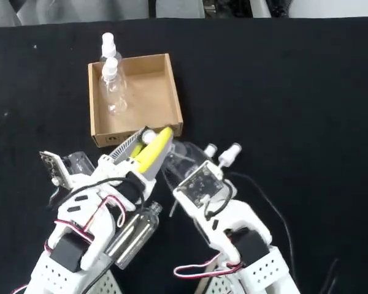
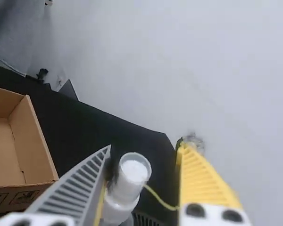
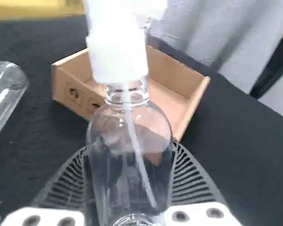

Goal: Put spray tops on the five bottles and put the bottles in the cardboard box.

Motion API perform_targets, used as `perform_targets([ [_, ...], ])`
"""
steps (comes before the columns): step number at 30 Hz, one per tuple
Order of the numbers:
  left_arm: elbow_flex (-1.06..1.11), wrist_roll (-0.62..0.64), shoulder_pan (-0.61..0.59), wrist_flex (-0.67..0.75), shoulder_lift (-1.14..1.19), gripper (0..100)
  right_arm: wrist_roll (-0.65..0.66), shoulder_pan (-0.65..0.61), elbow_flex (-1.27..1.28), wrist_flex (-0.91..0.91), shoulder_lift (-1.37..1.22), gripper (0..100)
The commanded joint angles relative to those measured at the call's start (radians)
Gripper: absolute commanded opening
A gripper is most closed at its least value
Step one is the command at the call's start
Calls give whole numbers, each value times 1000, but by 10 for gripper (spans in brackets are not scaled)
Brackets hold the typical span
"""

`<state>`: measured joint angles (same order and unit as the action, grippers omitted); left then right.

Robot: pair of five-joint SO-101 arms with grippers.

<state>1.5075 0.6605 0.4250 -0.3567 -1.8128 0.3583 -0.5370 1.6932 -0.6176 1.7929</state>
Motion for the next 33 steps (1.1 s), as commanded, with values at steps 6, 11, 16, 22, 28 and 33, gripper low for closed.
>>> perform_targets([
  [6,-71,68,12,6,2,205,-3,-52,-10,-21,102,39],
  [11,-70,66,5,6,-2,205,-9,-51,-10,-20,102,39],
  [16,-82,68,-13,6,-6,205,-11,-49,-10,-18,102,37],
  [22,-111,71,-62,2,-8,205,-132,-49,-10,-15,102,38],
  [28,-120,72,-122,3,-8,205,-149,-49,-10,-15,102,39],
  [33,-120,66,-153,5,-8,205,-149,-48,-10,-14,102,39],
])
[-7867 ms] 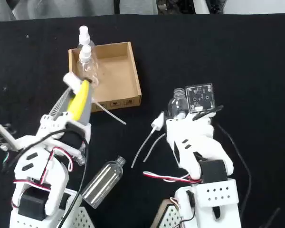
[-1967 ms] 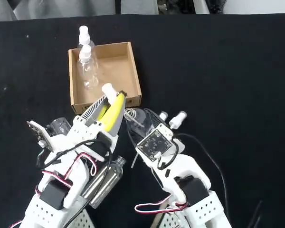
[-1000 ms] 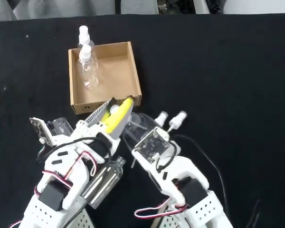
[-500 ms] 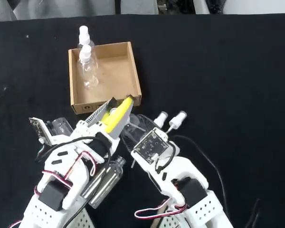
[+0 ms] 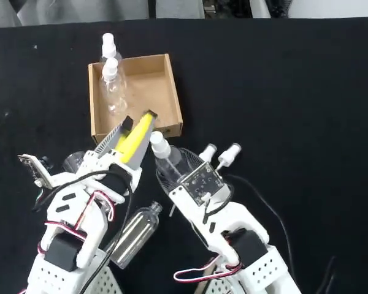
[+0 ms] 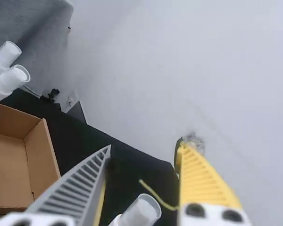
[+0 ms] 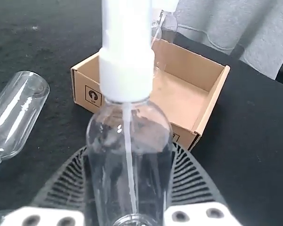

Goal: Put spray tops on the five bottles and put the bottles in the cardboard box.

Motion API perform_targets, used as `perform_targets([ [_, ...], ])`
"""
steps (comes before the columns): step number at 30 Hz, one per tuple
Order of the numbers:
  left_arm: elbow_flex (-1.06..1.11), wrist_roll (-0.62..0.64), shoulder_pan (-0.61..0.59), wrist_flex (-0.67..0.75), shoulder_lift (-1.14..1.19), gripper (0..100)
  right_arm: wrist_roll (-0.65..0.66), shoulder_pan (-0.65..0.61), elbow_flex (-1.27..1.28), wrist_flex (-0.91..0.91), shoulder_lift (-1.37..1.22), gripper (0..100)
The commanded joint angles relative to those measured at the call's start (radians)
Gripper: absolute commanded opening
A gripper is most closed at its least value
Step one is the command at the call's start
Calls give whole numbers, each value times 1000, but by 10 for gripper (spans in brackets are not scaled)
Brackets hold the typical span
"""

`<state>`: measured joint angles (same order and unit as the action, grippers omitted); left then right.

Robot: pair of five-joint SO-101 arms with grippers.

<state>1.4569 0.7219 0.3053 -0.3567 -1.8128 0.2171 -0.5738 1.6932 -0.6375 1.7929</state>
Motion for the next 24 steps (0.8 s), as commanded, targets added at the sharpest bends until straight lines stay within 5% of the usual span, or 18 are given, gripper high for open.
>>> perform_targets([
  [1,-70,2,-35,5,-8,205,-8,-11,-10,6,102,39],
  [17,47,-66,-33,8,-6,205,-149,-11,-10,71,102,40],
  [24,105,-218,42,8,-6,205,-150,-12,-10,71,102,40],
])
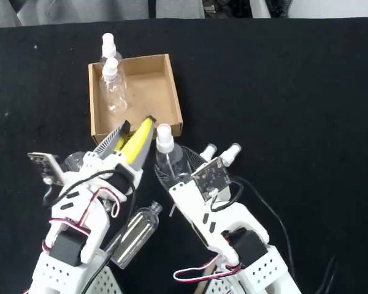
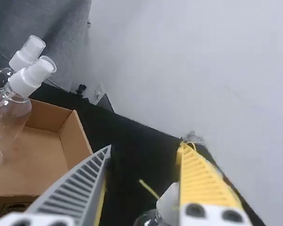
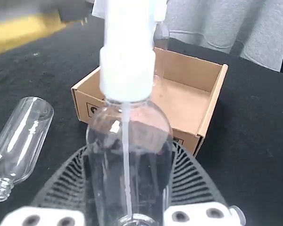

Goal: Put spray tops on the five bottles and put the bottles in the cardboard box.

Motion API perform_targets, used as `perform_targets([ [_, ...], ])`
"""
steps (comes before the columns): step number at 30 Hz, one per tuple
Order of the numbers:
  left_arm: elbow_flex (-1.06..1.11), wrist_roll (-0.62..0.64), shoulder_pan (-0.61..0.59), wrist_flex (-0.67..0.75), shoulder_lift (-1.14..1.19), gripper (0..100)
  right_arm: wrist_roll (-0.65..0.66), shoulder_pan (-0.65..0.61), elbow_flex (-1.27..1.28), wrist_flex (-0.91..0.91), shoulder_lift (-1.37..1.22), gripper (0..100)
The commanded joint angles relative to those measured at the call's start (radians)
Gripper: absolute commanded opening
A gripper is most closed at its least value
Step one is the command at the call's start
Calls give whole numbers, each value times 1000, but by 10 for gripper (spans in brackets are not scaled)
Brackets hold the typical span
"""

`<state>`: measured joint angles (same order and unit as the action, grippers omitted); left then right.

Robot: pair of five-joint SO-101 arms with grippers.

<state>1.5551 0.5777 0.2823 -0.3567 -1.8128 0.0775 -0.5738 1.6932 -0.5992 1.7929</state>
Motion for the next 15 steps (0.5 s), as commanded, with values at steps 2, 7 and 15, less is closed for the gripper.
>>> perform_targets([
  [2,21,-104,99,8,-6,205,-11,-12,-10,29,102,40],
  [7,24,-141,110,5,-6,205,-11,-12,-10,25,102,39],
  [15,24,-166,117,-3,-6,205,-15,2,-10,23,102,40],
])
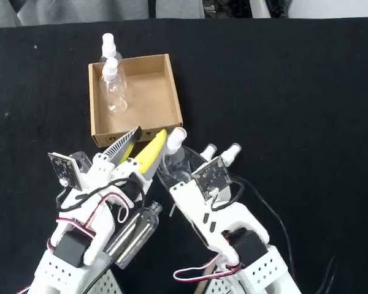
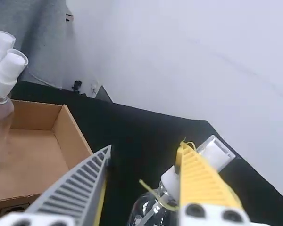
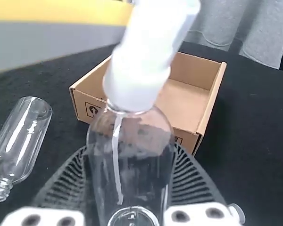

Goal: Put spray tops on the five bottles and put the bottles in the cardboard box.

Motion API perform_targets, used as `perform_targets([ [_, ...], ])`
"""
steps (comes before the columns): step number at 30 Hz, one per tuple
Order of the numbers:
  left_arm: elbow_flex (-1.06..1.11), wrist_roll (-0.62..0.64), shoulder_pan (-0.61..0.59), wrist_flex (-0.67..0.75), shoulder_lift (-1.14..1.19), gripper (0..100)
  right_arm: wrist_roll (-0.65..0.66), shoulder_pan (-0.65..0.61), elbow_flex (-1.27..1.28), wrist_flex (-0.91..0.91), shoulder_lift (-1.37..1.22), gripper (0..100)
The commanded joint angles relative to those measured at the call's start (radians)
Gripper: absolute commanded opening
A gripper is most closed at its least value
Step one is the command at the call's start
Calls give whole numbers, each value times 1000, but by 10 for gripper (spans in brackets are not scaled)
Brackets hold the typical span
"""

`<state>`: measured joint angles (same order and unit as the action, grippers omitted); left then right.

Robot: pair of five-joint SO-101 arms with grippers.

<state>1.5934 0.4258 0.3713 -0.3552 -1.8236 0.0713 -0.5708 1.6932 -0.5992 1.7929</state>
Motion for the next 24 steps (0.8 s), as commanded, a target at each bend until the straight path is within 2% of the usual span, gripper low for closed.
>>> perform_targets([
  [1,-15,-14,31,-5,5,205,-9,12,-10,23,102,40],
  [7,-24,-29,119,-68,5,205,-11,54,-10,28,102,38],
  [15,-48,-35,119,-69,3,205,-11,54,-10,23,102,39],
  [24,-134,28,-27,-72,3,205,-11,55,-10,21,97,37],
])
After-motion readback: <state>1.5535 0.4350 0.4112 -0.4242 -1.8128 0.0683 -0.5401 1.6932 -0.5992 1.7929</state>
